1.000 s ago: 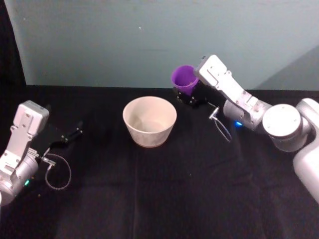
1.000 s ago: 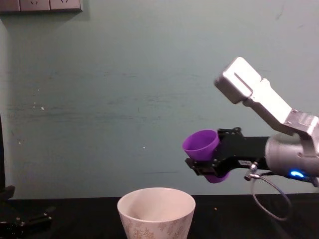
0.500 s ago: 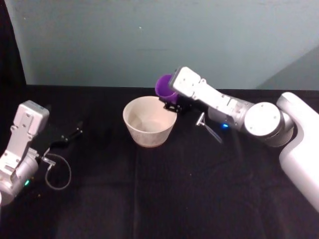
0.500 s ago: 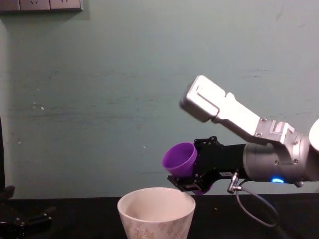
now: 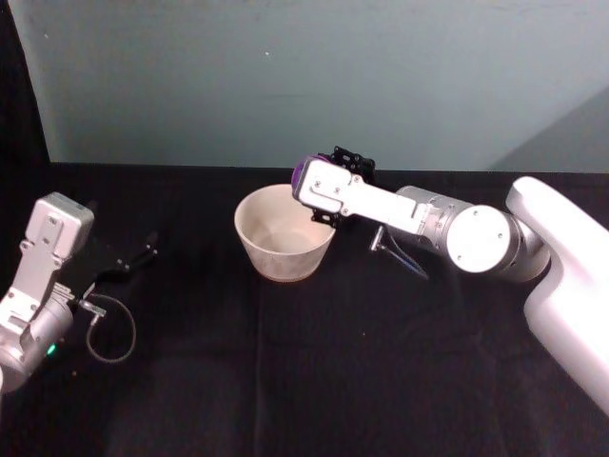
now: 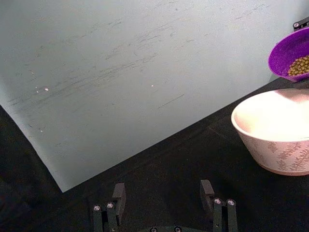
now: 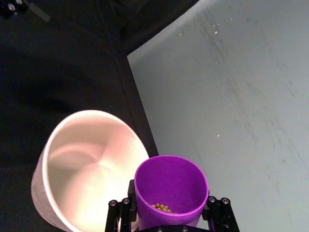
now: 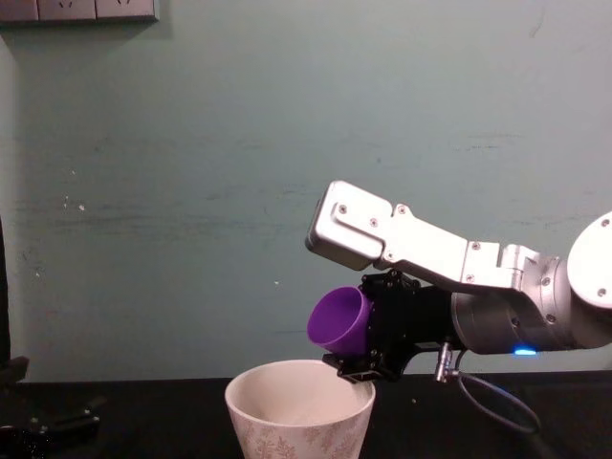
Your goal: Pick up the cup and pour the mung beans from the cup into the bowl.
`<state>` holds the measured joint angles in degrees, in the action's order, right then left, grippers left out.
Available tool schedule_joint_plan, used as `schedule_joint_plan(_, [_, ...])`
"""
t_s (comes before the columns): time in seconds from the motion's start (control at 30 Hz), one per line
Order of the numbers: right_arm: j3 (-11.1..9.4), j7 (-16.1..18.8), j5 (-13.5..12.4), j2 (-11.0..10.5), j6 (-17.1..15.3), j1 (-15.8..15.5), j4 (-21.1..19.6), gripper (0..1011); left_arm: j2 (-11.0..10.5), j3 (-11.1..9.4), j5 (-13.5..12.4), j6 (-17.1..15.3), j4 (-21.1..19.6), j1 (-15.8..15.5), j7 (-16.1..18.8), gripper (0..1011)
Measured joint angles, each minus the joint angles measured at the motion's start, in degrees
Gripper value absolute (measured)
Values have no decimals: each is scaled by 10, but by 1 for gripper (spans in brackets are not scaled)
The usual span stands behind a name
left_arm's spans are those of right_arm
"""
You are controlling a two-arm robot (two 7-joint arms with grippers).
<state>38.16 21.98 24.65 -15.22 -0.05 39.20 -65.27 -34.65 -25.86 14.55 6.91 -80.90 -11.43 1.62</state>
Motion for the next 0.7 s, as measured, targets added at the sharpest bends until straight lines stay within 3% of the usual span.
schedule_joint_plan(0.7, [32, -5, 100, 2, -24, 25, 5, 729, 0, 0, 0, 0, 0, 0, 0, 1012])
